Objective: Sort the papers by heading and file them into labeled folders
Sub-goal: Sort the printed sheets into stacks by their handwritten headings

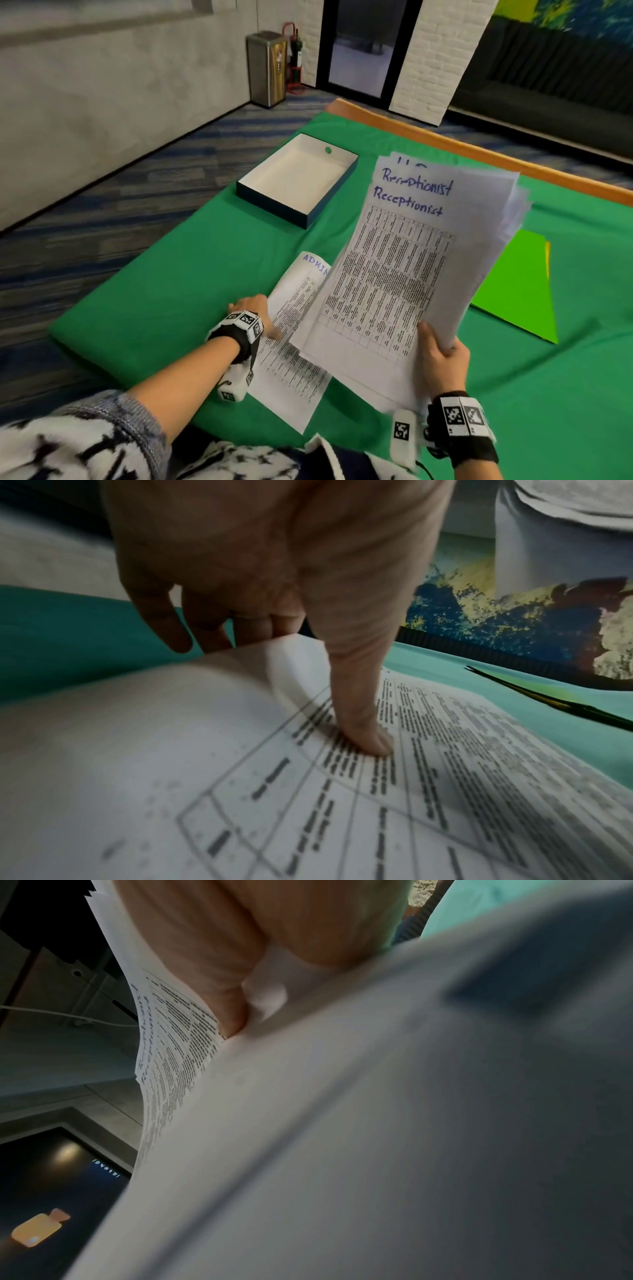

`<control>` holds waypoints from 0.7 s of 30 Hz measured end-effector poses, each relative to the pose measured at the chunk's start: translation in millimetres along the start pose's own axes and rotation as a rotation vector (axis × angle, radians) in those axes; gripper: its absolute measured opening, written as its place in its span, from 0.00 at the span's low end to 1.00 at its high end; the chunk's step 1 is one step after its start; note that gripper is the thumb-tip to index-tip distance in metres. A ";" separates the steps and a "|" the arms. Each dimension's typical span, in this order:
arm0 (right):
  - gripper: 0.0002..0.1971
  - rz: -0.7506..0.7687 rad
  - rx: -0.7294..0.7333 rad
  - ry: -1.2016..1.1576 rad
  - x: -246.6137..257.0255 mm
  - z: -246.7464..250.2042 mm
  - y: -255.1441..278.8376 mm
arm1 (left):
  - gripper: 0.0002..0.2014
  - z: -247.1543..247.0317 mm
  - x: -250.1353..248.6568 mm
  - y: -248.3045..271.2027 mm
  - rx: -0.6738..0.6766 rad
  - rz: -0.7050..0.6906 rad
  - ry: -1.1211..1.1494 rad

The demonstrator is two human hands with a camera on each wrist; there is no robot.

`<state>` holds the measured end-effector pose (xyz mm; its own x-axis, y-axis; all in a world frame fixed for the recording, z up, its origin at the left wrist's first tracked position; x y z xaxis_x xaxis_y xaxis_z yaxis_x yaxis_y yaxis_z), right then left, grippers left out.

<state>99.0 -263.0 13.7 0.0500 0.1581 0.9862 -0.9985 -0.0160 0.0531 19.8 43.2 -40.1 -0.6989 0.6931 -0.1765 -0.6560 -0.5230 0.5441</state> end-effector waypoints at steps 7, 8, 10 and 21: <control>0.10 -0.079 -0.001 0.026 -25.2 -2.3 -1.7 | 0.07 57.9 -18.2 35.2 -0.561 -0.245 0.476; 0.09 -0.094 0.005 0.028 -28.0 -3.7 -1.2 | 0.07 74.4 -21.9 43.1 -0.661 -0.298 0.534; 0.08 -0.112 0.020 0.049 -32.0 -7.4 -0.2 | 0.09 105.3 -28.1 58.1 -0.821 -0.396 0.635; 0.10 -0.243 0.182 -0.024 -34.0 -22.3 5.3 | 0.18 72.2 -52.6 56.3 -0.483 -0.371 0.684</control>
<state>91.5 -246.5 -23.0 0.2899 0.1555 0.9443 -0.9364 -0.1579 0.3135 40.2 13.2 59.1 -0.3352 0.4935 -0.8025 -0.8125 -0.5827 -0.0190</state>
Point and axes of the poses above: each hand's wrist, its own y-axis away from the middle knuckle, its own z-axis out of the back of the hand, x = y × z, the point moved 1 cm from there along -y, towards the middle knuckle, and after that the axes turned 3 degrees about x, right-handed, at the moved point
